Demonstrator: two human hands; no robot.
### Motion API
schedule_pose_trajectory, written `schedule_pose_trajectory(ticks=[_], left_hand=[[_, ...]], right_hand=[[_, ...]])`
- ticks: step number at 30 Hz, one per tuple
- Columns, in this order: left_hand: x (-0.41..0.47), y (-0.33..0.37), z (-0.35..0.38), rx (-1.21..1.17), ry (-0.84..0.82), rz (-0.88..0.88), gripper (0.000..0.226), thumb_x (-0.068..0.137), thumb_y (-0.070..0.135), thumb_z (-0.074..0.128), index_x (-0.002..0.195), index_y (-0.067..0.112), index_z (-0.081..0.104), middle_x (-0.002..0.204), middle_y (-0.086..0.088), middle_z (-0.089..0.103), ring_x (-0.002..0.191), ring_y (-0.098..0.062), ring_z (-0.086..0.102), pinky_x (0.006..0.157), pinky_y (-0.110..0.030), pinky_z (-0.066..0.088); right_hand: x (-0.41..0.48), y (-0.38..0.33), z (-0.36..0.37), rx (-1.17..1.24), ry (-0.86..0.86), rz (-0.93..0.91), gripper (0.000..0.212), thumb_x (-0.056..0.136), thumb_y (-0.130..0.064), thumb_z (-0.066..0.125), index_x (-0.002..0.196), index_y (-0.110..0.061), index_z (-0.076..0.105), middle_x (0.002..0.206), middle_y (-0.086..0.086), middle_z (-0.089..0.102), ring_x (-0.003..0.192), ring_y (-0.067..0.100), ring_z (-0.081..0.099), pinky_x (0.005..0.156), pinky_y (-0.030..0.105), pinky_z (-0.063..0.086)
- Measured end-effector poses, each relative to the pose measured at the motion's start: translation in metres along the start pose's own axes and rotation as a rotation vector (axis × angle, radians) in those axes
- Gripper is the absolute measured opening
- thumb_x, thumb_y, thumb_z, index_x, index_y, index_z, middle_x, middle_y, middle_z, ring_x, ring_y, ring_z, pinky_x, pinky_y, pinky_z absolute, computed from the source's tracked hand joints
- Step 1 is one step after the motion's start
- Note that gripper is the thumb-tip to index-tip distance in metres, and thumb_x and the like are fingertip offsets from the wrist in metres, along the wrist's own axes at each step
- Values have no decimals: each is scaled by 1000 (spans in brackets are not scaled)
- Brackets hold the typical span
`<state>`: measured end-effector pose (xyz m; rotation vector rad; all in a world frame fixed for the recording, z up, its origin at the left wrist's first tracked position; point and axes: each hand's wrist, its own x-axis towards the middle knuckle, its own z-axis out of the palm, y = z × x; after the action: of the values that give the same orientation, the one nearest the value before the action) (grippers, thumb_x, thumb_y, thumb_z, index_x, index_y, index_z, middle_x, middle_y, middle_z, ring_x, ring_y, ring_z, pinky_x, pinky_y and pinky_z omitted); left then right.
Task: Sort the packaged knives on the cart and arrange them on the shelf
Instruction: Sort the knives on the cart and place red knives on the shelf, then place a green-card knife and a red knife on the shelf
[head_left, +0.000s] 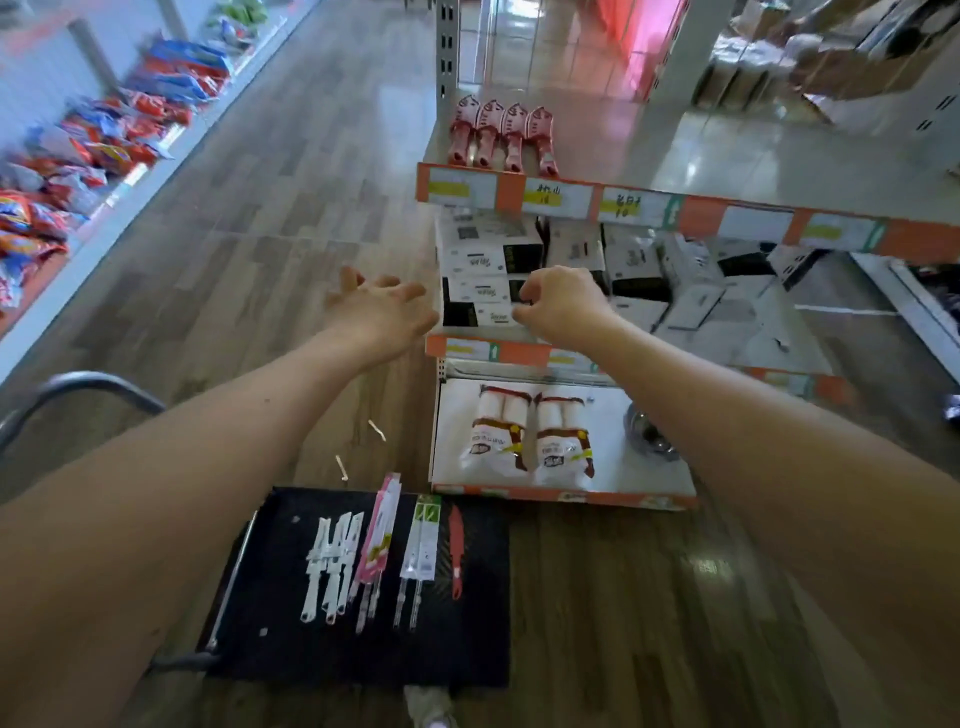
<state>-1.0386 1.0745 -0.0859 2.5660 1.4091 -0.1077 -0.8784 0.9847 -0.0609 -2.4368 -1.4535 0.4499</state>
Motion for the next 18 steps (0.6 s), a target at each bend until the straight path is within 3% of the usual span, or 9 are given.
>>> schedule_pose_trajectory(ticks=[2,10,13,18], left_hand=[[-24,-5,22,4,-10,-9,46,94,50,36,134,29,45,144,-1,40,133,-32,23,102,-39,31],[-104,-17,120,-25,-135,25,50,93,52,38,138,31,39,152,-2,28,133,-27,38,108,-52,30],[-124,-23,158,-23,-195,7,48,93,52,38,137,32,40,151,1,30,132,-25,37,108,-50,24],[-140,-42,240,15,-297,21,50,93,51,39,138,30,40,147,1,37,133,-31,24,101,-47,30]], right_hand=[[-20,5,17,-1,-47,-3,33,91,-19,53,117,-1,63,120,16,63,112,29,57,92,36,48],[-90,36,109,-33,-207,4,35,91,-27,55,120,-9,60,126,9,59,112,25,55,86,31,45],[-111,47,148,-51,-274,19,36,91,-26,55,121,-8,59,125,11,59,113,27,55,86,29,43],[-134,66,215,-18,-368,86,27,93,-24,52,108,-5,63,109,11,61,104,27,57,77,28,41]])
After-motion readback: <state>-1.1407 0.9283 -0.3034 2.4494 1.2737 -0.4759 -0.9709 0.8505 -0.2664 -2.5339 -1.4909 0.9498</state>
